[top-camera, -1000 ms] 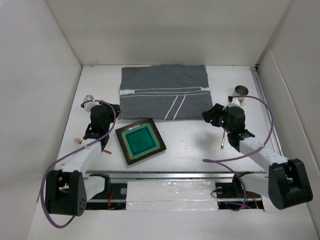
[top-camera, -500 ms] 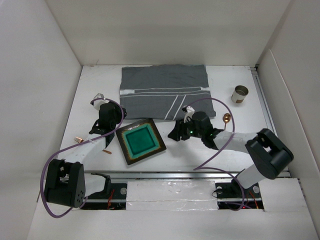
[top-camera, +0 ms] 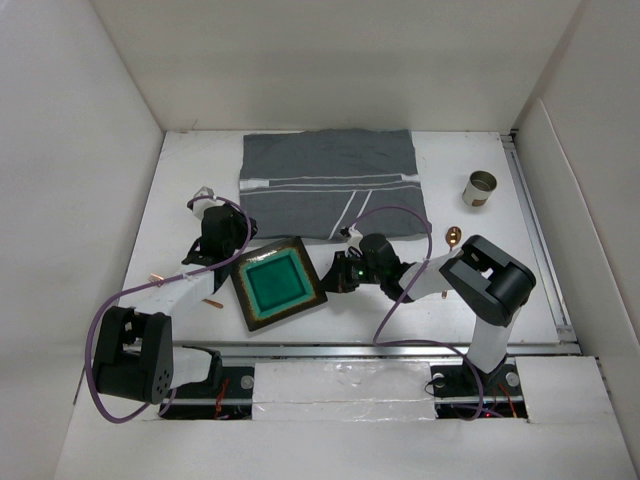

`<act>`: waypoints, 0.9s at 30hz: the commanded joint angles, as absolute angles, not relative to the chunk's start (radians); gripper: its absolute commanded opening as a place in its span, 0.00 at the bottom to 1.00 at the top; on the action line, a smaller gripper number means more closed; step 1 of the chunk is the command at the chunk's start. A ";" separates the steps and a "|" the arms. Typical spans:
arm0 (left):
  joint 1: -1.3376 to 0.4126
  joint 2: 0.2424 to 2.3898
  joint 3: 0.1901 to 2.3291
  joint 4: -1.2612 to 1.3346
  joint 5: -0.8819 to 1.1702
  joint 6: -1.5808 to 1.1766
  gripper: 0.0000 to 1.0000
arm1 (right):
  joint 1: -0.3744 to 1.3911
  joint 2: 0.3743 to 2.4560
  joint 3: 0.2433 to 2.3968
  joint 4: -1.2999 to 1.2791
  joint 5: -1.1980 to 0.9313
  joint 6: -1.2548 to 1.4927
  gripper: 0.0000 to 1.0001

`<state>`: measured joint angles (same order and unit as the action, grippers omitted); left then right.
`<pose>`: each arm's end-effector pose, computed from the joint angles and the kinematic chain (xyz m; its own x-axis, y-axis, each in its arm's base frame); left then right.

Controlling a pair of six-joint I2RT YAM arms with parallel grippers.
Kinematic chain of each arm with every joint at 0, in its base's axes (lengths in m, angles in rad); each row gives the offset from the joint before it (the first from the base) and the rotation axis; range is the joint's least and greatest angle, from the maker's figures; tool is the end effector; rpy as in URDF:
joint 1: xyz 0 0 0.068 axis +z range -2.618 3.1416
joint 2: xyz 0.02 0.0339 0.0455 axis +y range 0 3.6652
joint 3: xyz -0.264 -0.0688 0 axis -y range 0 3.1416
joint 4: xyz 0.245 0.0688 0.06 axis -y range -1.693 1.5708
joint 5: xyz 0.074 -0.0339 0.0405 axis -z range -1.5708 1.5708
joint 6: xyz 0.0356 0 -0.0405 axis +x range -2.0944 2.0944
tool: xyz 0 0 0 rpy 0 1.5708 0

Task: Set the dinner table for one person

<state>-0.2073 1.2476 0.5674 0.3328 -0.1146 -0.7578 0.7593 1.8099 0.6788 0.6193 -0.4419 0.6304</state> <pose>0.2623 -0.0510 0.2192 -0.3102 -0.6325 -0.7097 -0.1569 0.7704 -0.6180 0.2315 0.2408 0.1218 -0.8132 -0.0372 -0.5808 -0.5117 0.5210 0.6831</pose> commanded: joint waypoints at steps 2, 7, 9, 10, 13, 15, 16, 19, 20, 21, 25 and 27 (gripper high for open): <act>-0.206 1.238 0.586 0.353 -0.149 -0.738 0.25 | 0.773 1.816 0.657 0.805 -0.445 0.733 0.00; -0.206 1.239 0.558 0.327 -0.204 -0.762 0.27 | 0.782 1.721 0.548 0.788 -0.397 0.762 0.00; -0.206 1.268 0.561 0.310 -0.210 -0.764 0.28 | 0.782 1.660 0.486 0.782 -0.368 0.778 0.00; -0.206 1.282 0.564 0.304 -0.212 -0.764 0.28 | 0.782 1.640 0.470 0.776 -0.353 0.781 0.00; -0.206 1.313 0.572 0.291 -0.207 -0.761 0.29 | 0.791 1.582 0.413 0.769 -0.334 0.805 0.00; -0.206 1.331 0.572 0.290 -0.204 -0.761 0.31 | 0.792 1.557 0.410 0.732 -0.313 0.810 0.02; -0.206 1.338 0.574 0.287 -0.203 -0.761 0.32 | 0.801 1.551 0.407 0.720 -0.305 0.818 0.04; -0.206 1.367 0.584 0.264 -0.212 -0.762 0.38 | 0.810 1.540 0.402 0.704 -0.310 0.827 0.17; -0.206 1.373 0.587 0.262 -0.213 -0.767 0.41 | 0.810 1.533 0.397 0.703 -0.310 0.830 0.24; -0.206 1.393 0.591 0.261 -0.213 -0.773 0.44 | 0.810 1.525 0.393 0.701 -0.307 0.834 0.28; -0.206 1.407 0.584 0.267 -0.224 -0.802 0.44 | 0.801 1.435 0.390 0.608 -0.237 0.798 0.48; -0.206 1.394 0.572 0.273 -0.258 -0.819 0.43 | 0.781 1.361 0.403 0.526 -0.215 0.773 0.52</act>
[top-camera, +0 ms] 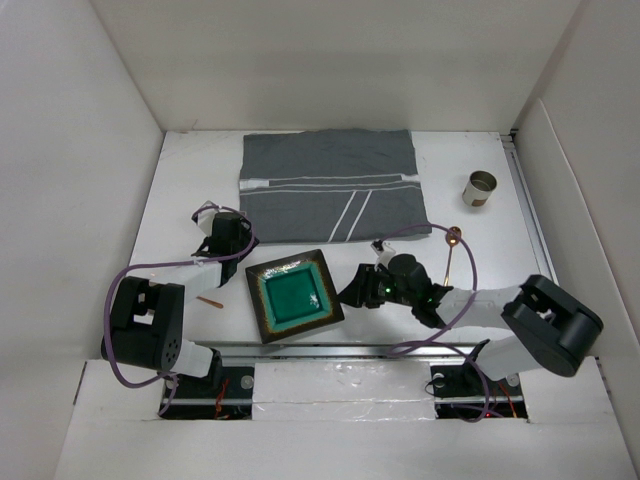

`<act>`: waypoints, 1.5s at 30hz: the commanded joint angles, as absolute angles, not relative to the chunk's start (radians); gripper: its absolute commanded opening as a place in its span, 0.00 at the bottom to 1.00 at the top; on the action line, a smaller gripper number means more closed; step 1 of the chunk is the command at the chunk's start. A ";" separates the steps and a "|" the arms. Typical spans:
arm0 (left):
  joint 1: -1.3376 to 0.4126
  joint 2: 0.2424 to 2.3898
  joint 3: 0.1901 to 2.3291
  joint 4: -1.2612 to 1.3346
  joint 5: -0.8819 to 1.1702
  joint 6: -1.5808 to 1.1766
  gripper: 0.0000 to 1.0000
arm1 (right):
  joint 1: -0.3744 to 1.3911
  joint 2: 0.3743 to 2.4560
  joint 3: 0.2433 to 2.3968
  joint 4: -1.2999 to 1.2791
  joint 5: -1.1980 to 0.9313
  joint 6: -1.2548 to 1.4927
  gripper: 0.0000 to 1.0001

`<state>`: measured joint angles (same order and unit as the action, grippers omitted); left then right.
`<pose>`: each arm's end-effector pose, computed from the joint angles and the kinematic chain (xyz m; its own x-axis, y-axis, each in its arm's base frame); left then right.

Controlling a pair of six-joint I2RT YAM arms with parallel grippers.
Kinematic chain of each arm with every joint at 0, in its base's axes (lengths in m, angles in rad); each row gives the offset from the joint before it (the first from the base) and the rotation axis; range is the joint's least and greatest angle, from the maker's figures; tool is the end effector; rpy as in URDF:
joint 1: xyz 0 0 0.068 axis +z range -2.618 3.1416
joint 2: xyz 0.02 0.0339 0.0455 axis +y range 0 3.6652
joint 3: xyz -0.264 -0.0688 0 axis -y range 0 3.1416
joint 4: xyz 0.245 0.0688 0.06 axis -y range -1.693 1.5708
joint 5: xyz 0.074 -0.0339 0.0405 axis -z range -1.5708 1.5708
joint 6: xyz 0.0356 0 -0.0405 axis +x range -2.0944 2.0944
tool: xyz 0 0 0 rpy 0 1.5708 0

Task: Set the dinner table for one person

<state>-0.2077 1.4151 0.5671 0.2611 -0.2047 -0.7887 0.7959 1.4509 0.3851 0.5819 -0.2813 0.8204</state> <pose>0.2723 -0.0500 0.1700 -0.4076 -0.6240 -0.6667 -0.3589 0.7808 -0.5114 0.1715 0.1893 0.1399 -0.8498 0.1365 -0.5092 -0.3472 0.5818 0.7355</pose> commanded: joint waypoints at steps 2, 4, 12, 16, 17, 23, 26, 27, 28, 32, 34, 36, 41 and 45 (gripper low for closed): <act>-0.206 1.391 0.565 0.281 -0.281 -0.831 0.42 | 0.743 1.288 0.420 0.445 -0.187 0.735 0.53; -0.206 1.410 0.566 0.287 -0.301 -0.856 0.41 | 0.709 1.235 0.429 0.394 -0.169 0.710 0.53; -0.206 1.493 0.614 0.285 -0.281 -0.920 0.33 | 0.415 1.094 0.440 0.239 0.144 0.724 0.63; -0.206 1.465 0.583 0.301 -0.288 -0.934 0.34 | 0.322 1.228 0.483 0.255 0.192 0.793 0.66; -0.206 1.465 0.583 0.307 -0.287 -0.936 0.35 | 0.307 1.261 0.486 0.291 0.189 0.805 0.66; -0.206 1.509 0.629 0.261 -0.298 -0.936 0.37 | 0.239 1.394 0.509 0.423 0.172 0.925 0.64; -0.206 1.509 0.618 0.274 -0.305 -0.951 0.34 | 0.230 1.416 0.509 0.446 0.190 0.972 0.64; -0.206 1.509 0.618 0.279 -0.308 -0.956 0.33 | 0.230 1.428 0.515 0.454 0.184 0.989 0.64; -0.206 1.516 0.620 0.281 -0.313 -0.960 0.31 | 0.230 1.440 0.518 0.466 0.196 1.011 0.63; -0.206 1.539 0.647 0.278 -0.321 -0.974 0.19 | 0.193 1.468 0.532 0.475 0.209 1.084 0.62; -0.206 1.546 0.649 0.288 -0.321 -0.977 0.13 | 0.184 1.488 0.549 0.473 0.215 1.110 0.61; -0.206 1.554 0.655 0.296 -0.322 -0.979 0.10 | 0.175 1.499 0.572 0.437 0.216 1.124 0.60; -0.196 1.563 0.655 0.316 -0.327 -0.974 0.00 | 0.166 1.542 0.638 0.374 0.233 1.146 0.58; -0.187 1.566 0.652 0.333 -0.321 -0.969 0.00 | 0.166 1.577 0.716 0.279 0.236 1.146 0.57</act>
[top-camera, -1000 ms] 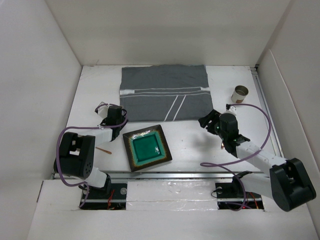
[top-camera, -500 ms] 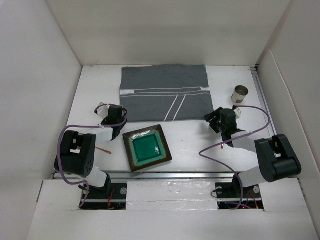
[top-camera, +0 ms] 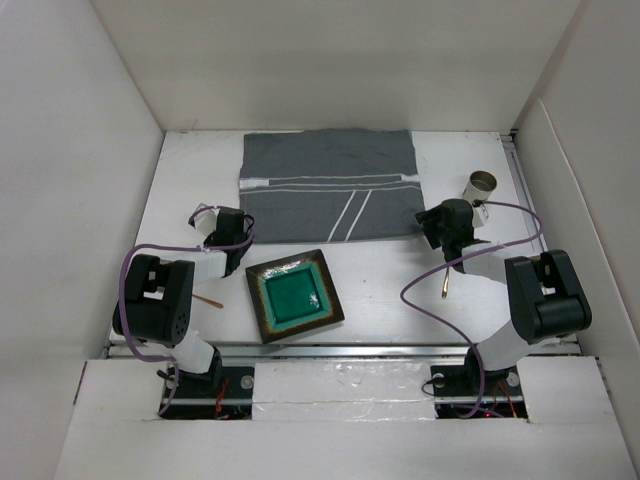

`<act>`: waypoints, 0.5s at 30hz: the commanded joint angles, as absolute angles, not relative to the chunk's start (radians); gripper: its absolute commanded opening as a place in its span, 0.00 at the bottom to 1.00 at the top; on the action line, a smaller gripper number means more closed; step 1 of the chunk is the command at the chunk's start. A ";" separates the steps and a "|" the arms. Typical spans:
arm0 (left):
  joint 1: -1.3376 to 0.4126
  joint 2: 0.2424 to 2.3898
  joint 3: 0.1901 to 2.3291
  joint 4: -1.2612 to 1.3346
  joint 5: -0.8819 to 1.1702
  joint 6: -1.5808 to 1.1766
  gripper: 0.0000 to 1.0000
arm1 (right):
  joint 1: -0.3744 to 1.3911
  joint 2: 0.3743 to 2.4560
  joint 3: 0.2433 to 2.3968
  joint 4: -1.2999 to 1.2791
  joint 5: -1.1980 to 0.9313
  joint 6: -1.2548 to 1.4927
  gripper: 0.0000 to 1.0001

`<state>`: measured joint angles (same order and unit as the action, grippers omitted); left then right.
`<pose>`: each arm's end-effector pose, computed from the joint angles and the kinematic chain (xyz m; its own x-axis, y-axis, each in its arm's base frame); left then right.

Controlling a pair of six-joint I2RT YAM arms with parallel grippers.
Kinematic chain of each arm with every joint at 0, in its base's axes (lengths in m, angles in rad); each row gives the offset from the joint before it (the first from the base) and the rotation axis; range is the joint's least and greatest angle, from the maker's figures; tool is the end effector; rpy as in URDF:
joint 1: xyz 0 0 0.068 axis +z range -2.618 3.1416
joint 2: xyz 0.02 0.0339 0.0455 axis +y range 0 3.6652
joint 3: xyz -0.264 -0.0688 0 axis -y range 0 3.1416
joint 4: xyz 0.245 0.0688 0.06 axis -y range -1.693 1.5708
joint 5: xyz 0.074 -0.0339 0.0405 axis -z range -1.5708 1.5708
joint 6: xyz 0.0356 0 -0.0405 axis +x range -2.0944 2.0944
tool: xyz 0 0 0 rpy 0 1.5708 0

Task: Set the dinner table for one person

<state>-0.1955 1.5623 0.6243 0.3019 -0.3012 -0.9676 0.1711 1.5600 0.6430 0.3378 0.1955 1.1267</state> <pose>0.2943 -0.0475 0.1513 -0.2906 -0.7442 -0.6015 -0.5075 0.6528 -0.5625 0.3017 0.0451 0.1599 -0.2379 0.8578 -0.4556 0.4841 0.5114 0.7100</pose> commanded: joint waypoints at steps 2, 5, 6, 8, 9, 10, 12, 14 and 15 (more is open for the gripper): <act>-0.178 1.566 0.646 0.342 -0.314 -0.968 0.00 | 0.155 1.588 0.735 0.247 0.227 1.143 0.57; -0.169 1.556 0.631 0.371 -0.292 -0.959 0.00 | 0.141 1.575 0.723 0.238 0.183 1.143 0.54; -0.169 1.551 0.624 0.379 -0.285 -0.957 0.00 | 0.141 1.551 0.698 0.239 0.183 1.137 0.52; -0.169 1.540 0.608 0.399 -0.278 -0.954 0.00 | 0.141 1.522 0.680 0.230 0.192 1.123 0.48; -0.169 1.539 0.604 0.402 -0.273 -0.954 0.00 | 0.141 1.517 0.680 0.227 0.192 1.123 0.48; -0.169 1.536 0.603 0.405 -0.270 -0.953 0.00 | 0.141 1.519 0.680 0.226 0.189 1.120 0.47; -0.169 1.526 0.598 0.411 -0.259 -0.950 0.00 | 0.141 1.523 0.695 0.192 0.181 1.129 0.44; -0.169 1.514 0.588 0.426 -0.255 -0.945 0.00 | 0.141 1.542 0.725 0.158 0.172 1.132 0.43; -0.169 1.499 0.581 0.433 -0.255 -0.943 0.00 | 0.141 1.548 0.736 0.146 0.170 1.132 0.42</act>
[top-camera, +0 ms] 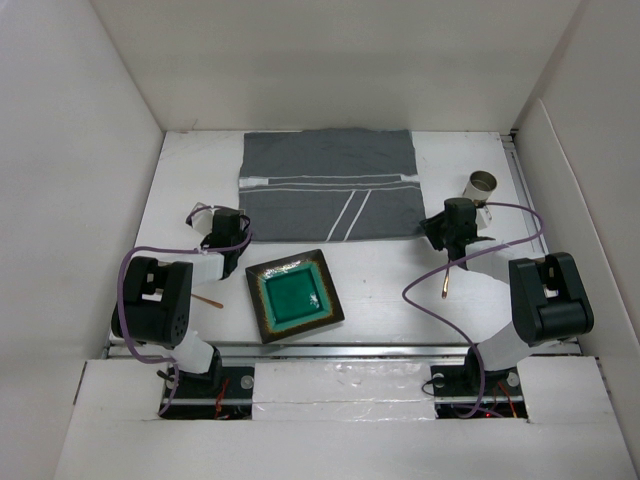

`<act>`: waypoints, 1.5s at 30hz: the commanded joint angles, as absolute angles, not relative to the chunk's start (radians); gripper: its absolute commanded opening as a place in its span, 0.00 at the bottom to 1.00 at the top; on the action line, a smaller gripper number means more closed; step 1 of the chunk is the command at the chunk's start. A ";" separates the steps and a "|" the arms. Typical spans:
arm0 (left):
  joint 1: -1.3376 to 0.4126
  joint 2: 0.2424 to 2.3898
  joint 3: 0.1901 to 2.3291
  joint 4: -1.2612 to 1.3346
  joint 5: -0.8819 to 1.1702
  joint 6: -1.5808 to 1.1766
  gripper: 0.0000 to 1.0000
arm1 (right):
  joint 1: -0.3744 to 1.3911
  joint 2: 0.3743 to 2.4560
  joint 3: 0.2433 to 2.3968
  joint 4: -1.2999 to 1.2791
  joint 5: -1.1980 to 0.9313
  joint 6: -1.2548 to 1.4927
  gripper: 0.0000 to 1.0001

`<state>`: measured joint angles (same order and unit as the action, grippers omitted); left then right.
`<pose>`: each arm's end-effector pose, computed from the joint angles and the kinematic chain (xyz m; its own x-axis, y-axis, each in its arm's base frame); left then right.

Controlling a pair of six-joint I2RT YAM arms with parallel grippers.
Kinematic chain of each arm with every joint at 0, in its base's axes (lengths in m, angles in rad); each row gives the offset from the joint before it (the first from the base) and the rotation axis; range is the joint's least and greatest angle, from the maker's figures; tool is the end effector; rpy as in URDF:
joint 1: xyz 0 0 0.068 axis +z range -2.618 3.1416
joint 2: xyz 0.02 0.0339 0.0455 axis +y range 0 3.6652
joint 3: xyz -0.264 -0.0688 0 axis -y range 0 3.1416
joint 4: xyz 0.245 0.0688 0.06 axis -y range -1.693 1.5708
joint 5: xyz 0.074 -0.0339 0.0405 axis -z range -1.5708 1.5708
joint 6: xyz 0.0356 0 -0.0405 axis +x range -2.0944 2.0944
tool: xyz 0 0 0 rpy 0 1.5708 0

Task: Set the dinner table for one person

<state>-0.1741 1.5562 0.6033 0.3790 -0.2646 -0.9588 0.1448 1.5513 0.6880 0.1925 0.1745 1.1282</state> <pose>0.2951 -0.0424 0.1537 -0.2670 -0.7552 -0.5987 -0.4659 0.6450 -0.6058 0.3028 0.0379 0.1625 -0.2702 0.8599 -0.4330 0.5526 0.5068 0.6616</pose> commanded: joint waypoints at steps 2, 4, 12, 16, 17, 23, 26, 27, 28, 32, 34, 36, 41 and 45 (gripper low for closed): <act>-0.169 1.490 0.565 0.462 -0.250 -0.940 0.00 | 0.141 1.571 0.777 0.100 0.167 1.118 0.41; -0.169 1.479 0.557 0.475 -0.241 -0.940 0.00 | 0.141 1.591 0.808 0.068 0.160 1.100 0.41; -0.169 1.440 0.508 0.543 -0.227 -0.927 0.00 | 0.141 1.681 0.968 -0.129 0.158 1.100 0.41; -0.169 1.443 0.509 0.554 -0.216 -0.927 0.00 | 0.141 1.713 1.018 -0.215 0.170 1.100 0.31; -0.169 1.445 0.512 0.555 -0.213 -0.928 0.00 | 0.141 1.713 1.020 -0.228 0.167 1.094 0.29; -0.169 1.459 0.514 0.566 -0.201 -0.930 0.00 | 0.152 1.701 1.019 -0.270 0.189 1.103 0.07; -0.169 1.436 0.511 0.561 -0.202 -0.927 0.00 | 0.173 1.658 0.982 -0.236 0.216 1.086 0.00; -0.169 1.428 0.511 0.558 -0.202 -0.923 0.00 | 0.173 1.645 0.968 -0.221 0.218 1.085 0.00; -0.169 1.419 0.509 0.554 -0.204 -0.920 0.00 | 0.173 1.626 0.956 -0.197 0.216 1.065 0.00; -0.169 1.345 0.494 0.511 -0.230 -0.904 0.00 | 0.150 1.534 0.891 -0.158 0.215 1.005 0.00; -0.169 1.324 0.491 0.483 -0.235 -0.902 0.00 | 0.140 1.505 0.852 -0.140 0.184 0.964 0.00; -0.169 1.318 0.471 0.472 -0.236 -0.900 0.00 | 0.114 1.473 0.789 -0.117 0.158 0.950 0.00; -0.169 1.347 0.436 0.469 -0.226 -0.894 0.00 | 0.060 1.422 0.727 -0.061 0.112 0.925 0.00; -0.169 1.365 0.423 0.480 -0.204 -0.867 0.00 | 0.038 1.413 0.721 -0.043 0.098 0.904 0.00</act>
<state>-0.1764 1.3605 0.4374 0.4660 -0.1848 -0.9085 0.0650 1.4464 0.7219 -0.1108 0.0902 0.9504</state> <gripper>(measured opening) 0.007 0.010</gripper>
